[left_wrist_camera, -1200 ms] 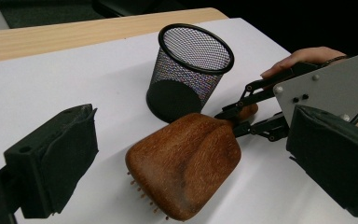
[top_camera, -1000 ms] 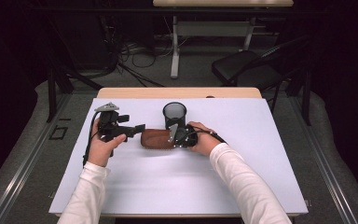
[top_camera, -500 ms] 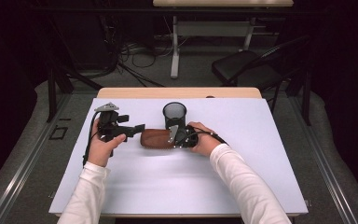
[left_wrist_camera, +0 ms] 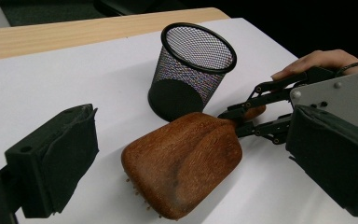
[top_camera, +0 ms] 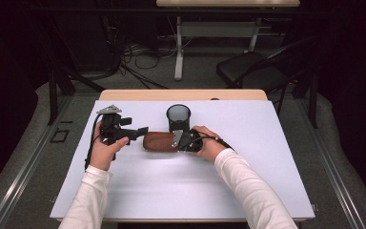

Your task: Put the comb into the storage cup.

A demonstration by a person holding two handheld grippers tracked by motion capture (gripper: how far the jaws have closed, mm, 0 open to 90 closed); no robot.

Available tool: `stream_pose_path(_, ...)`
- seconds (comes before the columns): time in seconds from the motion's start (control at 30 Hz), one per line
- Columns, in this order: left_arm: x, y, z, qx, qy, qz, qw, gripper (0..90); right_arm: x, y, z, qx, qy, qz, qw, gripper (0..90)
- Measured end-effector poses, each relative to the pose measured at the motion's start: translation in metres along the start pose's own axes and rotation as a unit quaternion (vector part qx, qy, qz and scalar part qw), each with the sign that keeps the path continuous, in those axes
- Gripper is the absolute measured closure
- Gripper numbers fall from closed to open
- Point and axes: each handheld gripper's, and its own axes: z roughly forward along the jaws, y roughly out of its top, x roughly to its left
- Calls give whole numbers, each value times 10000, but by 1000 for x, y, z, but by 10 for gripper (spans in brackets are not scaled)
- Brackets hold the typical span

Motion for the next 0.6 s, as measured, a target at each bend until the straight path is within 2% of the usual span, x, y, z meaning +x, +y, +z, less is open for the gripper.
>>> stream_pose_path(0.27,0,0,0,11,2,-4,10000,22,2,-3,-1,-158,-108,84,9998,750)
stream_pose_path(0.6,1,0,0,4,4,-6,10000,22,3,-2,-3,-232,-188,128,9995,753)
